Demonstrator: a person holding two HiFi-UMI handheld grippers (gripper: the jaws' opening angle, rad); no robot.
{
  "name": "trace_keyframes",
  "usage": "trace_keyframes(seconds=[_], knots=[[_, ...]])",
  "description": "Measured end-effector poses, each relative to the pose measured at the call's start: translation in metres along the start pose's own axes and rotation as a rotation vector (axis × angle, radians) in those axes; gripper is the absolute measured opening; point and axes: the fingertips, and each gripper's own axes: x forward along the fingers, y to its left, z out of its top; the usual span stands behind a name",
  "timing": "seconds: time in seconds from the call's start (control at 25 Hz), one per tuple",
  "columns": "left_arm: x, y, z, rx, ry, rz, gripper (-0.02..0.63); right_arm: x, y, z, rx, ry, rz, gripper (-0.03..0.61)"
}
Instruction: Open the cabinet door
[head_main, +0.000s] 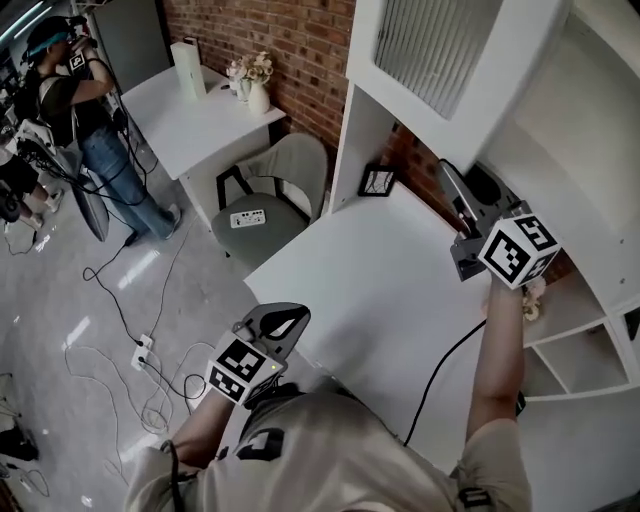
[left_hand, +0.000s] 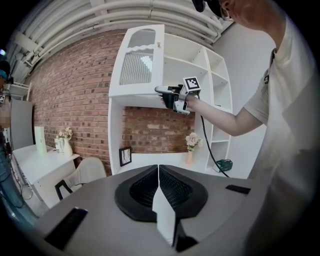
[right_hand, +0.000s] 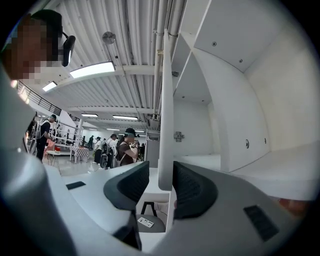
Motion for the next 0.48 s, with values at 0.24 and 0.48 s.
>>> trace_keyframes(seconds=[0.24, 0.48], knots=[[-0.007, 0.002, -0.001, -0.007, -0.004, 0.009, 0.021, 0.006, 0.015, 0.002, -0.019, 0.014, -0.010, 0.137], [-0.013, 0.004, -0.002, -0.009, -0.011, 0.011, 0.021, 0.012, 0.033, 0.002, -0.066, 0.041, 0.005, 0.107]])
